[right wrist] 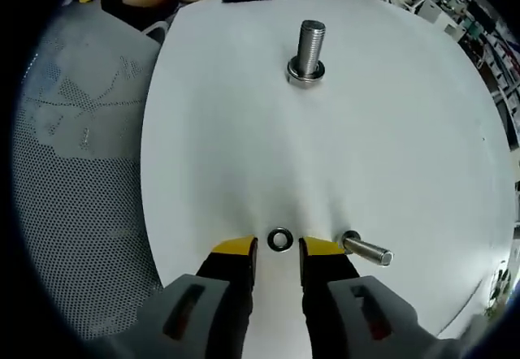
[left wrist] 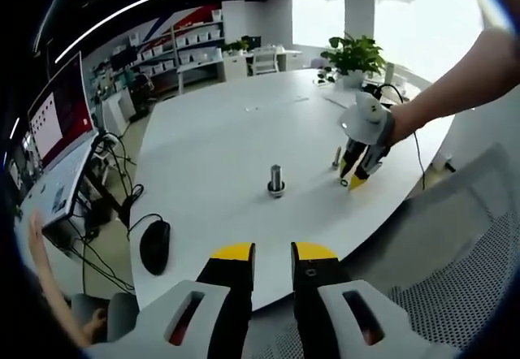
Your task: Place the washer onto the threaded stud by aligning its center hole with the stud, sliding it down to the base, and recovering from edge contact or off-axis alignment until the washer reaches the visible bottom stop.
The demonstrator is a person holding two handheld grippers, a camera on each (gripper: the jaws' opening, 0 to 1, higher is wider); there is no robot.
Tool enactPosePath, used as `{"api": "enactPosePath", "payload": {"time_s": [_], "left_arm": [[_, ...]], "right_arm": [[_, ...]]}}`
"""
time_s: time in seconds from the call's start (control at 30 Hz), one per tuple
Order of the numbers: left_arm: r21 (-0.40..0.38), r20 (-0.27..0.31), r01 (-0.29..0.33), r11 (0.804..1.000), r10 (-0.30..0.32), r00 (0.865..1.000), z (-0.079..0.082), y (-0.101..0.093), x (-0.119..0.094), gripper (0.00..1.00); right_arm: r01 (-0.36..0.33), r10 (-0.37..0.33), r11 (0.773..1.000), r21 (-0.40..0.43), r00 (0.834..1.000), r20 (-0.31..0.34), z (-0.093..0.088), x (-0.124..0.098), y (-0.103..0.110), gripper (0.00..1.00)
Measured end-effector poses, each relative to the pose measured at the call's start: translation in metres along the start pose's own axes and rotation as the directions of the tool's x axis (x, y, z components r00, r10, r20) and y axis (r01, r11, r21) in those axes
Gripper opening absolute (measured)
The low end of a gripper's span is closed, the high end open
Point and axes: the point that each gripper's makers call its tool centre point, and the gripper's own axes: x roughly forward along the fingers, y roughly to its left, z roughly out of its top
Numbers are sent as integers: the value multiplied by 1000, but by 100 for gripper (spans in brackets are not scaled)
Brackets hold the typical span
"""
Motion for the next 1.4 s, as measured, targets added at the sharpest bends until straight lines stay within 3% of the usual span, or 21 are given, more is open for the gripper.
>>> {"api": "enactPosePath", "payload": {"time_s": [0.3,0.43,0.53,0.67,0.87,1.17,1.4], "left_arm": [[0,2,-1,1000,1,1000,2,0,-1,16],[-1,-2,3,1000,-3,1000,1,-1,-1,16],[-1,2,3,1000,-3,1000,0,1,0,16],[-5,8,1,1000,-1,1000,1,1,-1,16],[-2,8,4,1000,-4,1000,1,1,-1,16],[-1,9,6,1000,-6,1000,1,1,0,16],[-4,11,2,1000,-2,1000,2,1,-1,16]], "right_arm": [[-3,0,997,-79,999,-42,1,2,-3,16],[-17,4,992,-126,995,-103,1,4,-6,16],[-58,27,975,-217,989,-143,1,5,-6,16],[-120,84,963,-240,985,-154,-2,5,-2,23],[-80,36,949,-305,988,-148,0,6,-7,16],[-101,22,905,-414,981,-192,-3,9,-6,17],[-75,14,925,-373,986,-163,-3,7,-5,16]]}}
